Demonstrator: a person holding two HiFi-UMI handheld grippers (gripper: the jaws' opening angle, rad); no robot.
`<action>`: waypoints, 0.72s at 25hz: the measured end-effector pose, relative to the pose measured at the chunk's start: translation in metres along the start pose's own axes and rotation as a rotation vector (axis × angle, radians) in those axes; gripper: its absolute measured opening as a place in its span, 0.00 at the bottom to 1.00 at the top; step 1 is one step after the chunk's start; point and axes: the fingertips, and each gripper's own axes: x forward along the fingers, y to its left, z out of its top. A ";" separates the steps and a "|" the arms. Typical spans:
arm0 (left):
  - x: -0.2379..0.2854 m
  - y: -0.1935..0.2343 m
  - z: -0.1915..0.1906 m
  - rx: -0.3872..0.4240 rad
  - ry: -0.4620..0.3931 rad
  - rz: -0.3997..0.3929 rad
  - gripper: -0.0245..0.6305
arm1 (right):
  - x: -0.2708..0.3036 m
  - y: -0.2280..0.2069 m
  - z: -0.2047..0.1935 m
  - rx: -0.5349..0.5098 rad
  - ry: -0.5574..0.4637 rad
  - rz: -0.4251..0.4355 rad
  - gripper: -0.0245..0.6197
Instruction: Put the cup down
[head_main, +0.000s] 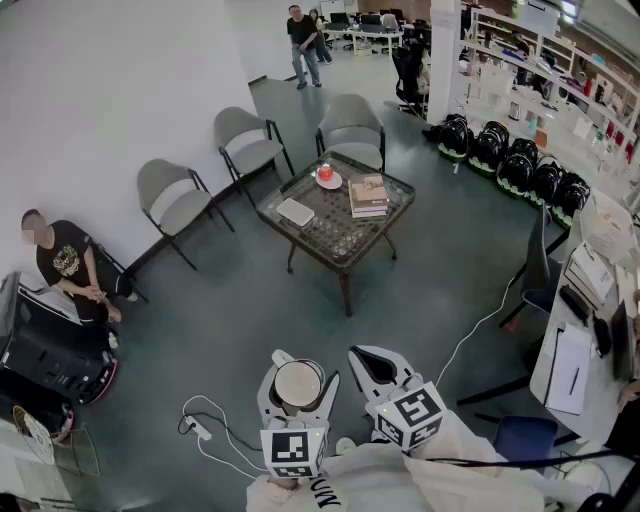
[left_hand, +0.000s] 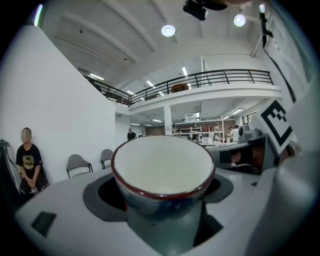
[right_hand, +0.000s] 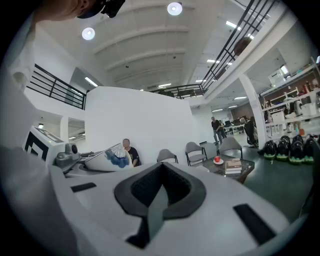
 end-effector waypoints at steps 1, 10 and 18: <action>0.001 -0.002 0.000 0.000 0.001 -0.002 0.67 | -0.002 -0.003 0.000 0.005 0.001 -0.003 0.05; 0.017 -0.018 0.003 0.000 -0.001 0.013 0.67 | -0.010 -0.032 0.002 0.014 -0.003 0.002 0.05; 0.036 -0.021 0.005 0.012 -0.005 0.052 0.67 | -0.011 -0.061 0.002 0.043 -0.018 0.013 0.05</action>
